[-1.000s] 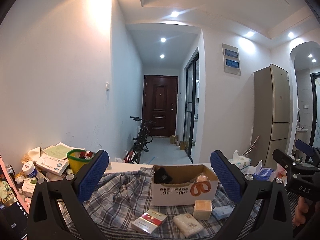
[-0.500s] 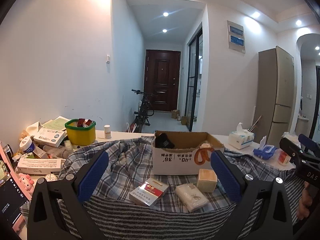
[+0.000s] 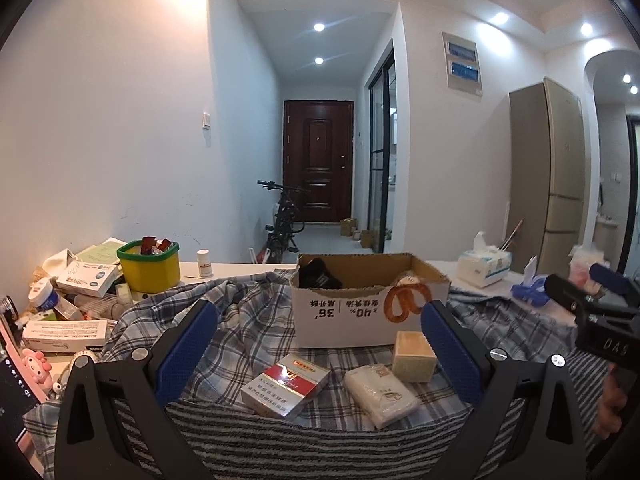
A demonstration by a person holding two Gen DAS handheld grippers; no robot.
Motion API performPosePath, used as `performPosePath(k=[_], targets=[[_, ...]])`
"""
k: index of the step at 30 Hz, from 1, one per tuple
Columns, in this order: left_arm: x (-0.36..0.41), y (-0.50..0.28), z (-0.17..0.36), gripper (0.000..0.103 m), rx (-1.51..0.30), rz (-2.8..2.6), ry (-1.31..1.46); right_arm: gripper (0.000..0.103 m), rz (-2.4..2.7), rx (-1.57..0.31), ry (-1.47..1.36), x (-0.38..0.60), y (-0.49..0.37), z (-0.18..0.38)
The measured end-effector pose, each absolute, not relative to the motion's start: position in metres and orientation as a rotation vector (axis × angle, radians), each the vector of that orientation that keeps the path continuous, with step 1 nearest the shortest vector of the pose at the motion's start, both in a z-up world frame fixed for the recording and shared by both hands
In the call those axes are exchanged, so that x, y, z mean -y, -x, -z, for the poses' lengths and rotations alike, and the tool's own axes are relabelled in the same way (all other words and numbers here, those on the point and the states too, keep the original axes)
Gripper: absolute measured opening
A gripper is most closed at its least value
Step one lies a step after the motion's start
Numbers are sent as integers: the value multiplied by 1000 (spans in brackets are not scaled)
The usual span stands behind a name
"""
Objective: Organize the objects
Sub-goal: 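Lower both grippers toward the items lying on the plaid shirt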
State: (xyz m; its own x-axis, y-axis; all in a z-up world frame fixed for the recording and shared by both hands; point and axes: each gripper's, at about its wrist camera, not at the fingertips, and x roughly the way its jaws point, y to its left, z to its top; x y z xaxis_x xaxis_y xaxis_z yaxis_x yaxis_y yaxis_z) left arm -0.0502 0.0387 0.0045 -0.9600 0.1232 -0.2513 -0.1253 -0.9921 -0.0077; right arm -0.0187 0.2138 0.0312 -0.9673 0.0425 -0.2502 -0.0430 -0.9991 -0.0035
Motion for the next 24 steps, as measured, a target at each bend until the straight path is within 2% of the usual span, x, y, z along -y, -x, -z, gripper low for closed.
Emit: performPosePath(k=[11, 18, 24], targets=[[-23, 75, 19, 103, 150, -2957, 530, 102, -3026, -16, 540, -219, 45, -7], [-24, 78, 19, 103, 147, -2937, 551, 101, -3029, 11, 575, -214, 48, -6], [-17, 81, 8, 103, 129, -2947, 554, 99, -3095, -122, 686, -216, 51, -16]])
